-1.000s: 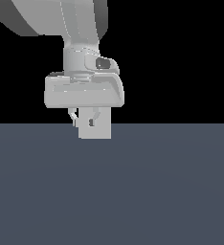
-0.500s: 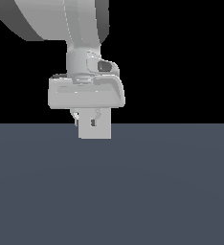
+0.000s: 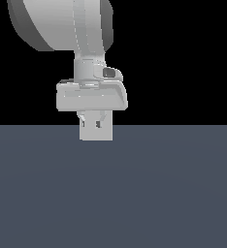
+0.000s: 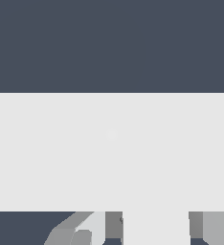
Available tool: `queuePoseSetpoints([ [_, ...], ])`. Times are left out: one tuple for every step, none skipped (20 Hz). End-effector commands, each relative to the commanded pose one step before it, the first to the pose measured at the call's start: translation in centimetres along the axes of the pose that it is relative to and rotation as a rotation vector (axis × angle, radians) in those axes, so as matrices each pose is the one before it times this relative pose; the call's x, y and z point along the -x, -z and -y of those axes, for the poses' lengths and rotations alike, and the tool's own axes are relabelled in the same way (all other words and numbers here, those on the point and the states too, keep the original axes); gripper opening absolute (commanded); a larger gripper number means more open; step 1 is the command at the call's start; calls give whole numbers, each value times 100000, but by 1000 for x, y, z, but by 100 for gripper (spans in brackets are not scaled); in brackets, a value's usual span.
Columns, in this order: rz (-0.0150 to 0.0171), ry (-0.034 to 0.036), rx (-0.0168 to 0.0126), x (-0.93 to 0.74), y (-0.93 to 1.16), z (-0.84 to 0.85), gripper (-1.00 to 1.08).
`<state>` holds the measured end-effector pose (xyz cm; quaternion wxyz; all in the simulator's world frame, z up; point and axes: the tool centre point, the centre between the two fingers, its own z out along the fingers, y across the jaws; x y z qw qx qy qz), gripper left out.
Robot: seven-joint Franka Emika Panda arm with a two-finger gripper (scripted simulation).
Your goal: Plug the charger into the wall socket.
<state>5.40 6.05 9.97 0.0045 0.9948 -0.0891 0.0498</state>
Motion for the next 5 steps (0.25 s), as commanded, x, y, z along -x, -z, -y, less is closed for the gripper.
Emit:
queuePoseSetpoints([
  [-23, 35, -18, -465, -25, 31, -100],
  [0, 0, 0, -99, -9, 5, -100],
  [0, 0, 0, -69, -6, 5, -100],
  [0, 0, 0, -40, -3, 5, -100],
  [0, 0, 0, -12, -1, 2, -100],
])
